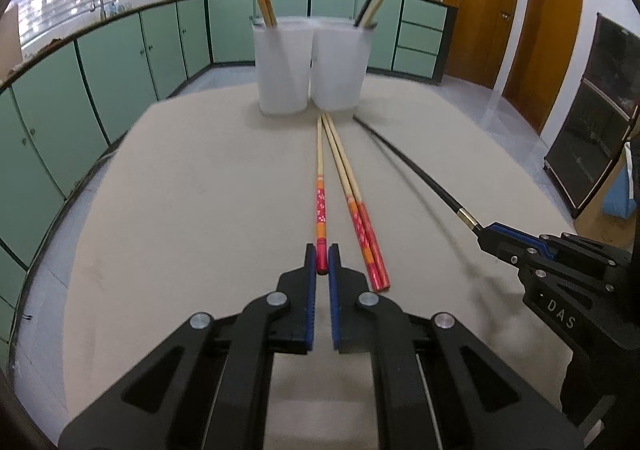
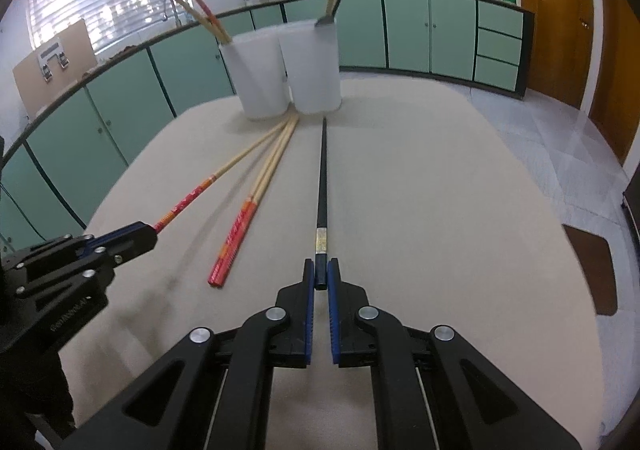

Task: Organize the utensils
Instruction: 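Lift both chopsticks and carry them over the white holder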

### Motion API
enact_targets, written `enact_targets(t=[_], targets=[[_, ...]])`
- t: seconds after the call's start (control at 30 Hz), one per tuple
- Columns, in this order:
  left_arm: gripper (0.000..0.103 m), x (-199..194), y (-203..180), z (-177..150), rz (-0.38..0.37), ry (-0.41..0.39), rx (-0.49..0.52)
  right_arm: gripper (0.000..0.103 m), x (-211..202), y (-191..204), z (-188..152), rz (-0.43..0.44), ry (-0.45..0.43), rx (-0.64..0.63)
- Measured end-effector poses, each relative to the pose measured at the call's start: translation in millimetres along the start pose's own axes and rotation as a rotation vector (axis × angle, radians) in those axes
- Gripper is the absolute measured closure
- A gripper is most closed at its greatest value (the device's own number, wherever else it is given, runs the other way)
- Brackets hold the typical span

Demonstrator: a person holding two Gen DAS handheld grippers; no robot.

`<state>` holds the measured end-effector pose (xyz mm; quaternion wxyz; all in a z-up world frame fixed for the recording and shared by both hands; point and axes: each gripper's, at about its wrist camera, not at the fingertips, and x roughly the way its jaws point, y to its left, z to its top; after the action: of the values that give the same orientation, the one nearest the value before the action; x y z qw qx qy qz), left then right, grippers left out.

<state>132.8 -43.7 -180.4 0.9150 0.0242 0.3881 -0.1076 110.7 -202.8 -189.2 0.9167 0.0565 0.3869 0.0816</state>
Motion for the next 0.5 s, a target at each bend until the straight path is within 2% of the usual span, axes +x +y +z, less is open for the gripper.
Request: enact_targets(t=[0.5], targets=[[0.098,-58,3,60,-0.008,-0.197,0.013,0.097,-53,-5,61,0.029,-0.151,-0.026]])
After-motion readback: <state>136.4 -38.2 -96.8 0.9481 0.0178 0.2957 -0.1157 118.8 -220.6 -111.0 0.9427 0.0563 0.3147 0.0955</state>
